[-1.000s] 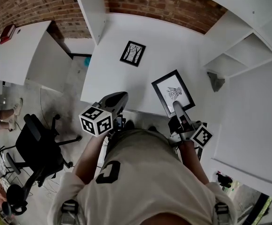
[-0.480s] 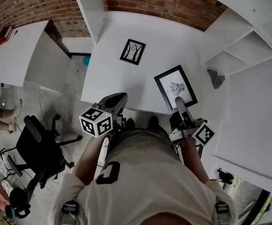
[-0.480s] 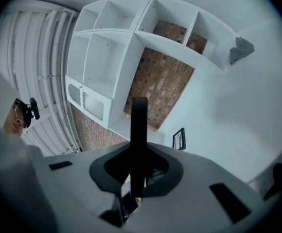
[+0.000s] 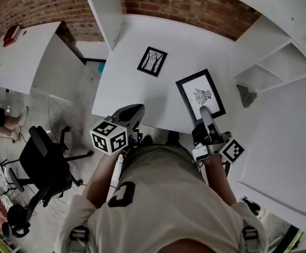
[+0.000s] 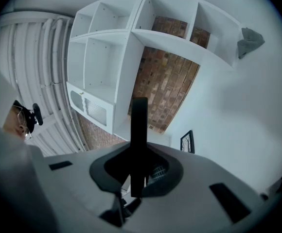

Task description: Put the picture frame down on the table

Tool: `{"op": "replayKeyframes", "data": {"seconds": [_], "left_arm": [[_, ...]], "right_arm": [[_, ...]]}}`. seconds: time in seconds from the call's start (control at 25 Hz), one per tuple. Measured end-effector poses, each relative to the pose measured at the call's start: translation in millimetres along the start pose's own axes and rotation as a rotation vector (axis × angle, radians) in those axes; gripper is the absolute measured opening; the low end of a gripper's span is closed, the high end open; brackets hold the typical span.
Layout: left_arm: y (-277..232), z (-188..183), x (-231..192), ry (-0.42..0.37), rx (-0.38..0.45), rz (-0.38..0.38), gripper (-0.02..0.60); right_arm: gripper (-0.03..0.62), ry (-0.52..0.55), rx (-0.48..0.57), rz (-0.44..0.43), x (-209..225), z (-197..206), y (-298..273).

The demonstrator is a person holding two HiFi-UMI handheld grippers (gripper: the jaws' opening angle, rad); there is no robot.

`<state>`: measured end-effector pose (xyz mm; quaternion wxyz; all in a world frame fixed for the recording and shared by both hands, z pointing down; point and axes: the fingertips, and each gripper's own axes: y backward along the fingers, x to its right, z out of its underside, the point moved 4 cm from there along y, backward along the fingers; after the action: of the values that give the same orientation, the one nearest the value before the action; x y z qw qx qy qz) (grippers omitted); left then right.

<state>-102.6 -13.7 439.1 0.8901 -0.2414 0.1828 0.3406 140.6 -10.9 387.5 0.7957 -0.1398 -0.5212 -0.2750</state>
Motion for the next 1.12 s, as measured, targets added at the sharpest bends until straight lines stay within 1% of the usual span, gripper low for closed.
{"op": "replayKeyframes", "data": {"seconds": [0.36, 0.52, 0.68, 0.88, 1.12], "left_arm": [[-13, -3, 6, -0.004, 0.005, -0.015, 0.005], [-11, -4, 2, 0.024, 0.022, -0.038, 0.003], [-10, -2, 2, 0.016, 0.007, -0.047, 0.005], [-15, 0, 4, 0.010, -0.009, -0.032, 0.004], [-19, 2, 8, 0.002, -0.030, -0.014, 0.005]], "right_arm": [[0.025, -0.035, 0.010, -0.021, 7, -22, -13], [0.026, -0.046, 0.016, -0.035, 8, -29, -21], [0.025, -0.036, 0.018, -0.034, 8, -33, -25], [0.026, -0.039, 0.025, -0.018, 15, -40, -29], [0.026, -0.077, 0.048, -0.003, 24, -46, -38]]}}
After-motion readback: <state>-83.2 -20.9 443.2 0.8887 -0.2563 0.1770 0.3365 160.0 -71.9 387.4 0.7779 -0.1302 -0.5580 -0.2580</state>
